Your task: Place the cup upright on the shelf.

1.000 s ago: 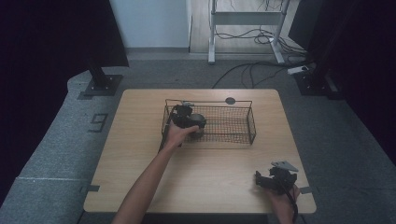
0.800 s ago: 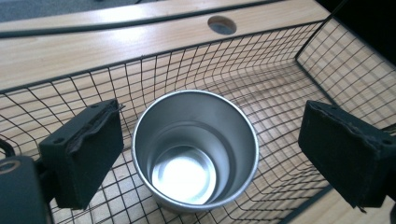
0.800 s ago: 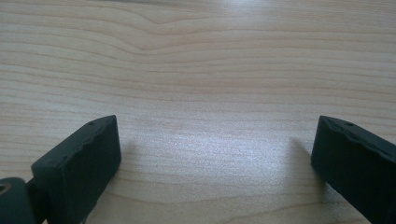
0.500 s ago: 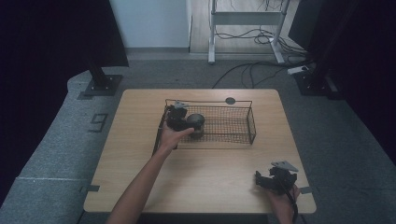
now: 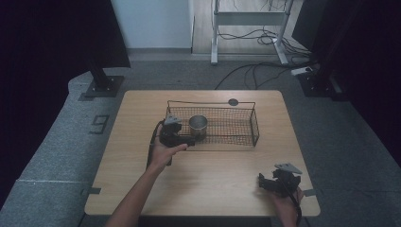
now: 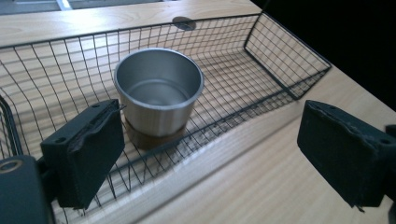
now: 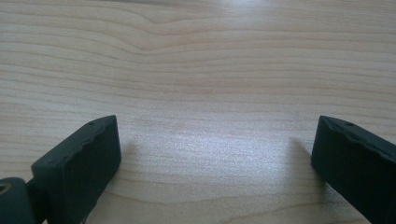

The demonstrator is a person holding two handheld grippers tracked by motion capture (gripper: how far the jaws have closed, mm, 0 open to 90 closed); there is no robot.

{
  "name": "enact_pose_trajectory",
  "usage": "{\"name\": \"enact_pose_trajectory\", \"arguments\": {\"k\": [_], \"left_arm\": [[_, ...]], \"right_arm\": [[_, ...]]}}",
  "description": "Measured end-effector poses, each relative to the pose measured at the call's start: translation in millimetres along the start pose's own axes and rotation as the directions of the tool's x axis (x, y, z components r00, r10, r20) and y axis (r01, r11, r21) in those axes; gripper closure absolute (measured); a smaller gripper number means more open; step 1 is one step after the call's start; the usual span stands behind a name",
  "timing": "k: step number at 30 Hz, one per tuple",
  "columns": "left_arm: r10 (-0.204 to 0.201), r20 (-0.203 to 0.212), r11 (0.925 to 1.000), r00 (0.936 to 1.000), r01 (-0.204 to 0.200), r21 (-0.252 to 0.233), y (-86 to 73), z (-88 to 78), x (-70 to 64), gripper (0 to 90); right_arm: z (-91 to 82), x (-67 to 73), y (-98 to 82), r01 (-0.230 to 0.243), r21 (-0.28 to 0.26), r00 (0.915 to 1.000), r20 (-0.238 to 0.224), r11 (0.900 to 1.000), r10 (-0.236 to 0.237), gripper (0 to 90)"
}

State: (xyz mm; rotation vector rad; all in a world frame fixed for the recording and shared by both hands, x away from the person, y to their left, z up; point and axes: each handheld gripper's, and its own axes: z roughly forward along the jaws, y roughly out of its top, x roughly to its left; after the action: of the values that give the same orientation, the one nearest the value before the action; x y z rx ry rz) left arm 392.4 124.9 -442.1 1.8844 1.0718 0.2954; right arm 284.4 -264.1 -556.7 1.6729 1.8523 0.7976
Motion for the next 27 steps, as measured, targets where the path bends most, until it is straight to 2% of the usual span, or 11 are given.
{"name": "enact_pose_trajectory", "arguments": {"k": [9,15,18,27], "left_arm": [[0.034,0.027,0.9993,0.9991,-0.034,-0.014,-27.4,-27.3,-6.7,7.8],[0.028,0.027,0.9994,0.9993,-0.028,-0.019,-50.1,-40.9,-5.9,8.5],[0.022,0.033,0.9998,0.9992,-0.022,0.002,-64.0,-43.5,-3.8,8.6],[0.012,0.010,0.9982,0.9999,-0.013,0.058,-101.6,-45.0,0.2,9.0]], "right_arm": [[0.0,0.1,0.0,-0.002,0.000,1.0000,0.000,1.000,0.002,1.6],[-0.1,0.1,0.0,-0.002,0.000,1.0000,0.000,1.000,0.002,1.5],[-0.1,0.1,0.0,-0.002,0.000,1.0000,0.000,1.000,0.002,1.6],[-0.1,0.0,0.0,-0.002,0.000,1.0000,0.001,1.000,0.002,1.7]]}}
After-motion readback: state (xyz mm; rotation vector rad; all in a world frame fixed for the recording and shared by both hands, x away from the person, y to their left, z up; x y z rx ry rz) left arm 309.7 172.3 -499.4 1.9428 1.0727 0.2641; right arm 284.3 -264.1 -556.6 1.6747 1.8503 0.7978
